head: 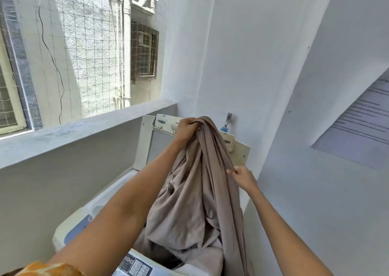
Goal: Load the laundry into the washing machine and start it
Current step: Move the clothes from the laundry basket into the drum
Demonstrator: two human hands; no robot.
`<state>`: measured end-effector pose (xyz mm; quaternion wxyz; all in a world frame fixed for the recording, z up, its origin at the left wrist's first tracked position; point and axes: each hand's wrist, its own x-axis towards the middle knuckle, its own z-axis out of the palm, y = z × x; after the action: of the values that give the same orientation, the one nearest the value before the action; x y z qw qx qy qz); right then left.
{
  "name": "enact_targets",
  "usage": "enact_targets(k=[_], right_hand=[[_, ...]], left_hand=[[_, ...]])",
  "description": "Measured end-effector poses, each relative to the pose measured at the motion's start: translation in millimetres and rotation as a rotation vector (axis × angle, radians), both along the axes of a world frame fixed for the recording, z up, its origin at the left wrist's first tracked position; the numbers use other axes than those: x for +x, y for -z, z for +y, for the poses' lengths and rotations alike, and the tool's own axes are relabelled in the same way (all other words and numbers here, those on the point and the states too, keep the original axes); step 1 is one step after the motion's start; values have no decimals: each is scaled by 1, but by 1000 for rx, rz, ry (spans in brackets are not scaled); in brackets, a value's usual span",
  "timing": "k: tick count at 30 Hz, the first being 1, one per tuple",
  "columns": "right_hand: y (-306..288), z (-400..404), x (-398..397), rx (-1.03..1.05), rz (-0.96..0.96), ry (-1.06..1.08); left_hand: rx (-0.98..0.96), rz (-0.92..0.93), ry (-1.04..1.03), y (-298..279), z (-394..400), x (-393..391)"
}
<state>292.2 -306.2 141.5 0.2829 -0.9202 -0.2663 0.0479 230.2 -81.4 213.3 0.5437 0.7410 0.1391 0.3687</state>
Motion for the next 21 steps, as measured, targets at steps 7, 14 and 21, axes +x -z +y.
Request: enact_targets(k=[7, 14, 21], right_hand=[[-98, -7, 30, 104, -275, 125], [-215, 33, 15, 607, -412, -90], [-182, 63, 19, 477, -289, -64]], left_hand=[[-113, 81, 48, 6, 39, -14], [-98, 94, 131, 4, 47, -14], [-321, -115, 148, -1, 48, -15]])
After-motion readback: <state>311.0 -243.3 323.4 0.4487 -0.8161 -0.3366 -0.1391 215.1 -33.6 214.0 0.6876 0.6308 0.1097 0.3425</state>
